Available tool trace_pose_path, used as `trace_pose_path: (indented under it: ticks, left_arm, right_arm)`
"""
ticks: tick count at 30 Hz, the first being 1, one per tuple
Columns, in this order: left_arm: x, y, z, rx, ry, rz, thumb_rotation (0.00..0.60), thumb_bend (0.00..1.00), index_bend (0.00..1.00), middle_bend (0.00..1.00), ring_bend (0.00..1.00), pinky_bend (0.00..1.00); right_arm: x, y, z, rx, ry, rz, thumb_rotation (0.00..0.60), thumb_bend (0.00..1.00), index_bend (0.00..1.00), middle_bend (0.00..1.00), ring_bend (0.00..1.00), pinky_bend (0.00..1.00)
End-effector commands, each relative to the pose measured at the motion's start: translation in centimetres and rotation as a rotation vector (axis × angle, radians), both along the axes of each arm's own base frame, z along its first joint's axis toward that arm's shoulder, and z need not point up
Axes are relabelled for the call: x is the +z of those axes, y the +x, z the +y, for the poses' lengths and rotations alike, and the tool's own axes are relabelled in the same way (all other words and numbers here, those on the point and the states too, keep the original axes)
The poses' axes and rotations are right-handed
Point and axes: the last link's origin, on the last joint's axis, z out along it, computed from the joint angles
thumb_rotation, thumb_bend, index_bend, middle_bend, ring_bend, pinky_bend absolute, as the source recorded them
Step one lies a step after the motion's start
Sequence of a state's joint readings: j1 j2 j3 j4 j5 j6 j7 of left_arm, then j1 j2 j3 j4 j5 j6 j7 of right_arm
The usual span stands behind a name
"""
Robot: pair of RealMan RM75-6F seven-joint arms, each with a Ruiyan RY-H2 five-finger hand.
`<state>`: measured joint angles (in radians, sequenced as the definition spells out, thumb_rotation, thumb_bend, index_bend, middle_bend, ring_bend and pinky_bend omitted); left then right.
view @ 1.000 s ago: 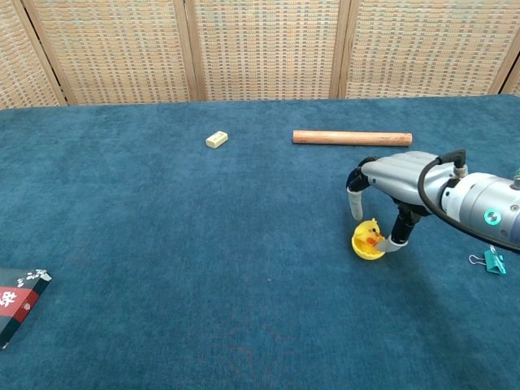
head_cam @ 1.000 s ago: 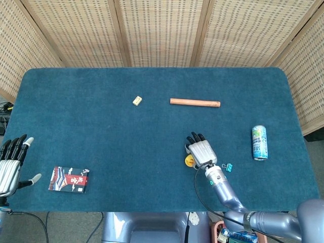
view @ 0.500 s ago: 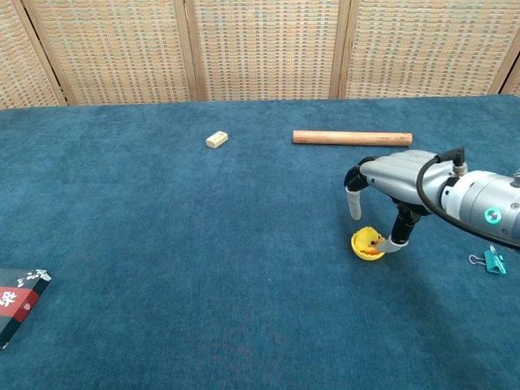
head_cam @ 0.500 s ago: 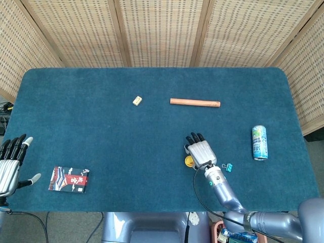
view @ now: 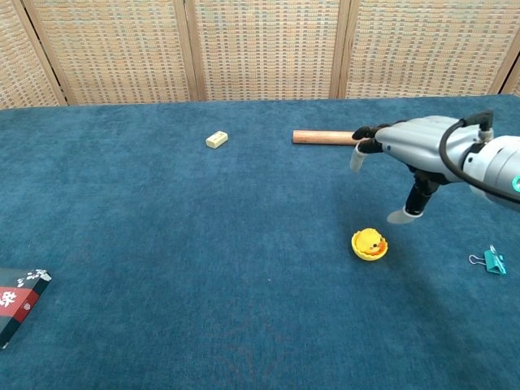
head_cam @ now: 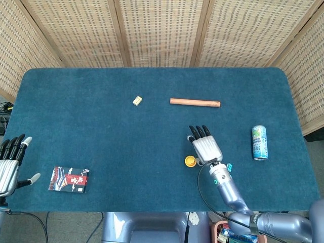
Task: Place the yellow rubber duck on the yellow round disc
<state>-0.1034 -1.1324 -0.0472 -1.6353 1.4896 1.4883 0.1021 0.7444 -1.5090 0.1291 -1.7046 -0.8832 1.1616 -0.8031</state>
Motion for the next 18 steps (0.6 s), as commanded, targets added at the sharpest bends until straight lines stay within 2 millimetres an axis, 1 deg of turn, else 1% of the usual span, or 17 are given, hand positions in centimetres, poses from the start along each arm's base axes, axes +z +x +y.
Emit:
trace_pose_path:
  ticks: [1,4,5,10,11,14,15,18]
  left_arm:
    - [0.0,-0.1,0.0,0.004,-0.001,0.000,0.600,0.12,0.00,0.00,0.00,0.00]
    - [0.0,-0.3,0.1,0.012,-0.002,-0.003,0.600,0.12,0.00,0.00,0.00,0.00]
    - [0.1,-0.4,0.1,0.019,0.003,-0.006,0.600,0.12,0.00,0.00,0.00,0.00]
    - [0.3,-0.8,0.3,0.032,0.012,-0.013,0.600,0.12,0.00,0.00,0.00,0.00]
    - [0.3,-0.9,0.3,0.035,0.011,-0.013,0.600,0.12,0.00,0.00,0.00,0.00]
    - [0.4,-1.0,0.3,0.038,0.013,-0.016,0.600,0.12,0.00,0.00,0.00,0.00]
    - [0.4,-1.0,0.3,0.039,0.012,-0.015,0.600,0.12,0.00,0.00,0.00,0.00]
    - [0.3,-0.9,0.3,0.038,0.006,-0.013,0.600,0.12,0.00,0.00,0.00,0.00]
  right_arm:
    - [1.9,-0.7,0.3,-0.007,-0.051,-0.020,0.600,0.17,0.19,0.00,0.00,0.00]
    - [3.8,-2.3,1.0,-0.018,-0.110,-0.044,0.600,0.17,0.13,0.00,0.00,0.00]
    - [4.7,-3.3,1.6,-0.023,-0.134,-0.057,0.600,0.17,0.10,0.00,0.00,0.00]
    - [7.1,-7.7,3.9,-0.041,-0.211,-0.095,0.600,0.17,0.02,0.00,0.00,0.00]
    - [7.6,-8.9,4.5,-0.049,-0.233,-0.112,0.600,0.17,0.01,0.00,0.00,0.00]
    - [8.4,-11.2,5.9,-0.067,-0.268,-0.146,0.600,0.17,0.00,0.00,0.00,0.00]
    - [8.8,-12.2,6.6,-0.074,-0.285,-0.152,0.600,0.17,0.00,0.00,0.00,0.00]
    - [9.5,-13.9,8.0,-0.083,-0.314,-0.173,0.600,0.17,0.00,0.00,0.00,0.00]
